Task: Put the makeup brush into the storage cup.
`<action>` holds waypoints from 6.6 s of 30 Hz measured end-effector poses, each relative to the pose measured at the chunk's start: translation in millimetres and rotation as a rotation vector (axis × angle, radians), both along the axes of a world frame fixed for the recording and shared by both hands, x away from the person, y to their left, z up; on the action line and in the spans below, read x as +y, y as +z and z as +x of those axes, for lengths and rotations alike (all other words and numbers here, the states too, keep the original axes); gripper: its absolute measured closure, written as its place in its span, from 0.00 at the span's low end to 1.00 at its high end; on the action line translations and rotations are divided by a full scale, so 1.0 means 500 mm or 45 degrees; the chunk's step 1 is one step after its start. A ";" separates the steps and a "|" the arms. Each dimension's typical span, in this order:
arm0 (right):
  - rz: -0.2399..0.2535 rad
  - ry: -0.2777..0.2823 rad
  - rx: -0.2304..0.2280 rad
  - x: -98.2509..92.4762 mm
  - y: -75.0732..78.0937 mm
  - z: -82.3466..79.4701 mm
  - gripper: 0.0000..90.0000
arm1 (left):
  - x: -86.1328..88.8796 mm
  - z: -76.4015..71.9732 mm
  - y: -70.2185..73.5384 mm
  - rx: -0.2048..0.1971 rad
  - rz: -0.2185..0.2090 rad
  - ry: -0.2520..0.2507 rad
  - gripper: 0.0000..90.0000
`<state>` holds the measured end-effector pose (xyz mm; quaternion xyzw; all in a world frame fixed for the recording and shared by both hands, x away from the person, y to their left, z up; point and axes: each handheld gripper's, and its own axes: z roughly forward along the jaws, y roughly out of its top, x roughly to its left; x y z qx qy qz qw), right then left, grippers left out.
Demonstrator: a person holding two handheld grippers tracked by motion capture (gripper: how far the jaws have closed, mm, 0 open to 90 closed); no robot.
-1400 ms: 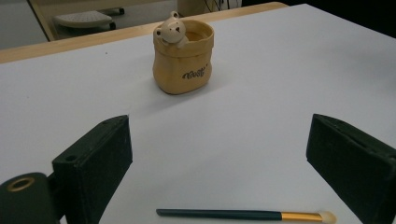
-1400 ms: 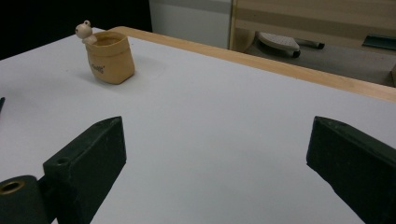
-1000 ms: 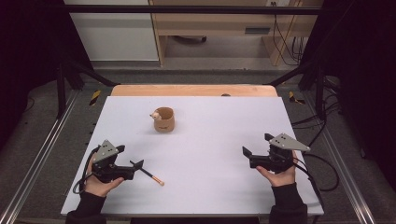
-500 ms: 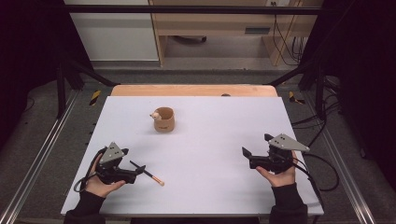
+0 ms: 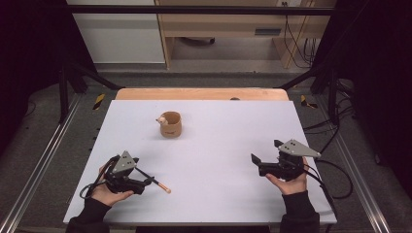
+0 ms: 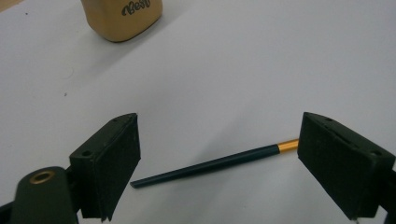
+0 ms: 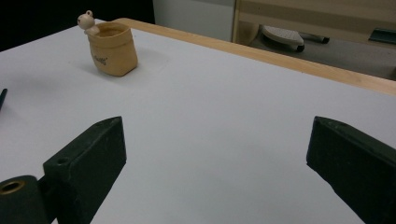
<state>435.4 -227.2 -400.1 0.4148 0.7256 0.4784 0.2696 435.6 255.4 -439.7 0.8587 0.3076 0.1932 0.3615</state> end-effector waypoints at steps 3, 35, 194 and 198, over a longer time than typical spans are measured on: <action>0.004 0.002 0.000 0.000 0.000 0.000 0.06 | -0.004 0.002 -0.006 0.004 0.031 -0.019 0.15; -0.007 0.025 0.021 0.006 -0.006 0.003 0.06 | -0.032 0.019 -0.053 0.074 0.180 -0.170 0.45; 0.074 0.061 0.064 0.020 -0.001 -0.006 0.10 | -0.071 0.003 0.040 0.046 -0.146 0.187 0.92; 0.069 0.074 0.062 0.031 0.001 -0.009 0.10 | -0.078 -0.007 0.045 0.005 -0.185 0.210 0.92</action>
